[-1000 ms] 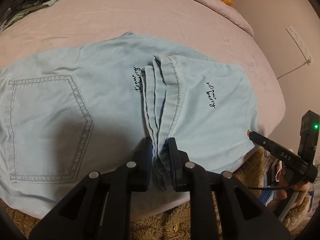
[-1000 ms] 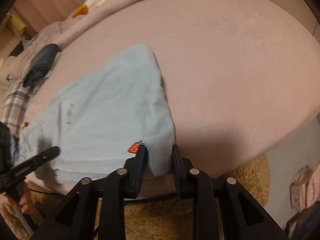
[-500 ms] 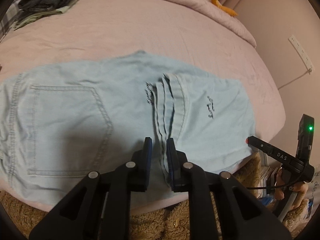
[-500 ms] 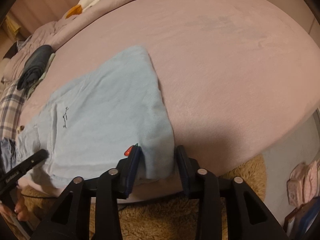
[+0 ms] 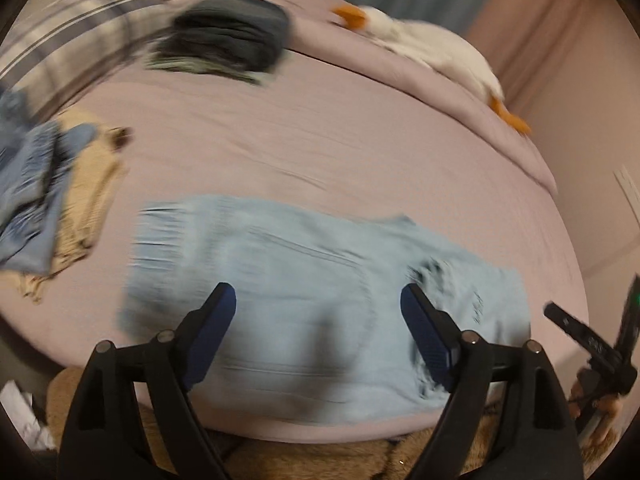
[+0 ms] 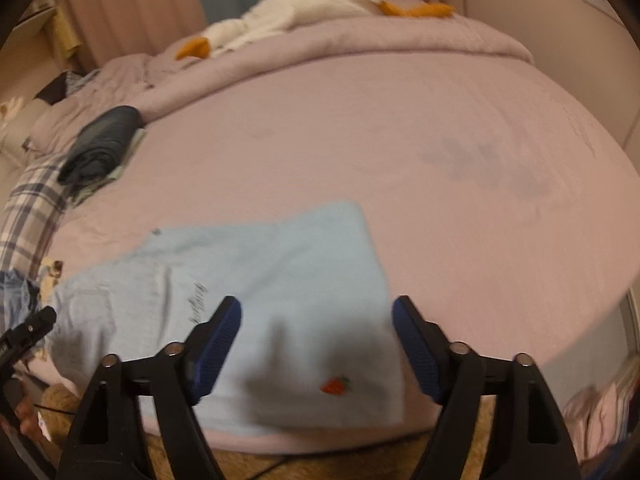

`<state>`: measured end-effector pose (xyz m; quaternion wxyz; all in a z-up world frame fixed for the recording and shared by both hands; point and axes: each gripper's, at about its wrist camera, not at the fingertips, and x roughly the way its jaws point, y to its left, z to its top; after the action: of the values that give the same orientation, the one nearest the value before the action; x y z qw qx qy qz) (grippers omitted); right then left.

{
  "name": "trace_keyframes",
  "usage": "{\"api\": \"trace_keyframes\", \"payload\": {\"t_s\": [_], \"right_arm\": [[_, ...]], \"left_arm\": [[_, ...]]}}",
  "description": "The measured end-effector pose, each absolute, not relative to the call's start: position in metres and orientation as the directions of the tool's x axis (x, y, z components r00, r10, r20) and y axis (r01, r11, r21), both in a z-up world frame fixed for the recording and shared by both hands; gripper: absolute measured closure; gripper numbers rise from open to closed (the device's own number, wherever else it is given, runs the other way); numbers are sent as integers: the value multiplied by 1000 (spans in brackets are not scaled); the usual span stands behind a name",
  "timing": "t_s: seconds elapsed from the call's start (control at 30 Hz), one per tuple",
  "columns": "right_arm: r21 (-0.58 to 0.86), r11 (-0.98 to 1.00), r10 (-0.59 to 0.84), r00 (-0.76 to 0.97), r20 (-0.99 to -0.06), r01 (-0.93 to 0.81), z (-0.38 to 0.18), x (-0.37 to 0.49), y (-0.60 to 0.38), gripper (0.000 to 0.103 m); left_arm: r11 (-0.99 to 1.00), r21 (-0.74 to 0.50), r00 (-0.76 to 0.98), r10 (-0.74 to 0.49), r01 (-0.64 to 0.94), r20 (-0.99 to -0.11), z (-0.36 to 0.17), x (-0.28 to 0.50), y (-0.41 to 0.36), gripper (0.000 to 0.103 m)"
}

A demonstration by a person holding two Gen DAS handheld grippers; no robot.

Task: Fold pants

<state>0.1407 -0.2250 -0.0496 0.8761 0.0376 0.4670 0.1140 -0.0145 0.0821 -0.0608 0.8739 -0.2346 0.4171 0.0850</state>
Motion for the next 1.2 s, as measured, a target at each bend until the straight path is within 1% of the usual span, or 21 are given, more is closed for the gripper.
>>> {"api": "trace_keyframes", "payload": {"t_s": [0.1, 0.17, 0.23, 0.37, 0.43, 0.53, 0.63, 0.7, 0.77, 0.87, 0.9, 1.03, 1.13, 1.17, 1.2], "right_arm": [[182, 961, 269, 544, -795, -210, -50, 145, -213, 23], [183, 954, 286, 538, -793, -237, -52, 145, -202, 23], [180, 949, 294, 523, -800, -258, -56, 146, -192, 23], [203, 940, 318, 491, -811, -273, -59, 144, -182, 22], [208, 937, 325, 484, -813, -281, -60, 140, -177, 22], [185, 935, 316, 476, -821, -301, -60, 136, -169, 22], [188, 932, 321, 463, -826, -310, -61, 137, -166, 22], [189, 930, 323, 456, -829, -315, -62, 138, -164, 22], [184, 929, 321, 451, -833, -321, -64, 138, -162, 22], [185, 928, 321, 440, -838, -324, -66, 138, -161, 22], [188, 927, 324, 438, -838, -326, -66, 138, -161, 22], [189, 925, 327, 432, -840, -331, -67, 138, -158, 22], [189, 924, 327, 429, -842, -333, -68, 138, -158, 22], [191, 924, 328, 428, -843, -331, -69, 138, -158, 22], [193, 924, 328, 425, -844, -329, -69, 138, -159, 22]], "left_arm": [[825, -350, 636, 16, -445, -772, -64, -29, 111, 12], [769, -333, 613, 95, -545, -784, -71, -39, 130, 12], [725, -338, 600, 129, -601, -789, -80, -45, 141, 12], [658, -385, 570, 81, -647, -818, -106, -53, 161, 14], [648, -389, 557, 67, -655, -828, -113, -53, 163, 14], [650, -399, 556, 43, -647, -830, -120, -58, 161, 14], [631, -440, 555, -18, -639, -832, -129, -58, 161, 14], [645, -430, 557, -9, -631, -831, -127, -57, 160, 17], [647, -439, 558, -25, -623, -829, -128, -56, 159, 20], [626, -507, 588, -95, -592, -803, -133, -53, 160, 27], [624, -516, 594, -102, -587, -798, -134, -52, 159, 27], [655, -485, 586, -79, -579, -806, -132, -47, 152, 27], [656, -495, 598, -83, -569, -797, -135, -42, 154, 28], [654, -502, 603, -86, -566, -793, -136, -42, 155, 29], [653, -503, 604, -86, -567, -792, -137, -41, 156, 32]]}}
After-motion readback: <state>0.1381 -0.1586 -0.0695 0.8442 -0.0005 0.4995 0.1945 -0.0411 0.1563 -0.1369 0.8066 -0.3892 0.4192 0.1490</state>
